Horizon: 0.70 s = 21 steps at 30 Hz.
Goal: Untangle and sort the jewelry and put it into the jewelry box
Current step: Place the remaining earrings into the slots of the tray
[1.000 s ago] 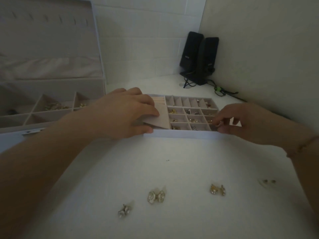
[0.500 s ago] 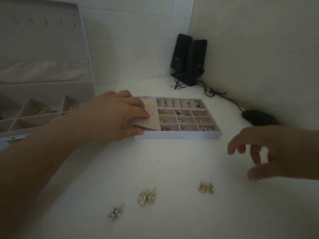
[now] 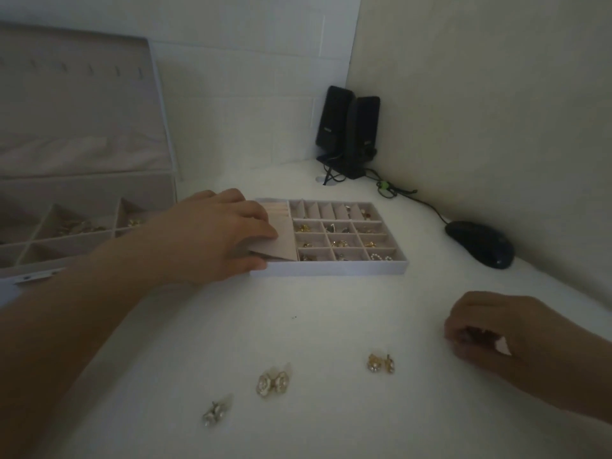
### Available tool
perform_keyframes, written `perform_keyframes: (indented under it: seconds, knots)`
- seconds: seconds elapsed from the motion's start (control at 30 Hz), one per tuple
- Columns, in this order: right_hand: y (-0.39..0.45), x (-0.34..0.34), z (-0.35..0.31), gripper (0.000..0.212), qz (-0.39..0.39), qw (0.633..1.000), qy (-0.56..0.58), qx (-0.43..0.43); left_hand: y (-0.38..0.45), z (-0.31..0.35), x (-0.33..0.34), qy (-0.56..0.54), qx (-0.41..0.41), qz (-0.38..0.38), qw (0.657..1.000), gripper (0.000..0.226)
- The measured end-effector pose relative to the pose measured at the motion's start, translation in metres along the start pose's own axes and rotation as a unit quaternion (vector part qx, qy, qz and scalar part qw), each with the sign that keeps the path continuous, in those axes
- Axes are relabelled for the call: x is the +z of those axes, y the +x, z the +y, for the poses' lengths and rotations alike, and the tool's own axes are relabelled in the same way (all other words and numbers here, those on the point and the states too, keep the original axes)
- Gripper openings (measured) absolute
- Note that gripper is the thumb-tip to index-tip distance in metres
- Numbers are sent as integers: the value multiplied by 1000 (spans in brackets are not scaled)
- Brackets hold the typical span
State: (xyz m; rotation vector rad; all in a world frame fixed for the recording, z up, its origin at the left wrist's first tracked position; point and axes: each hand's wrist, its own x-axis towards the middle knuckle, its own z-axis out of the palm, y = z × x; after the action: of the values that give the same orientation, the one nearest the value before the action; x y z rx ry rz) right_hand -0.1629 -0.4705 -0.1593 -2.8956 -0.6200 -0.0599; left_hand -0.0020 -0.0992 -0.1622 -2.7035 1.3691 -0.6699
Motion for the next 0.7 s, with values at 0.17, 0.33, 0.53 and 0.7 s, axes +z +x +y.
perform_keyframes:
  seconds: [0.17, 0.33, 0.53, 0.7]
  knots:
    - [56, -27, -14, 9, 71, 994, 85, 13, 0, 0, -1, 10, 2, -3, 1000, 52]
    - [160, -26, -13, 6, 134, 979, 144, 44, 0, -1, -1, 15, -4, -16, 1000, 51]
    - [225, -3, 0, 10, 57, 992, 70, 89, 0, -2, 0, 16, -8, -22, 1000, 52]
    - [232, -4, 8, 13, 98, 985, 87, 111, 0, -1, -2, 15, -10, -29, 999, 51]
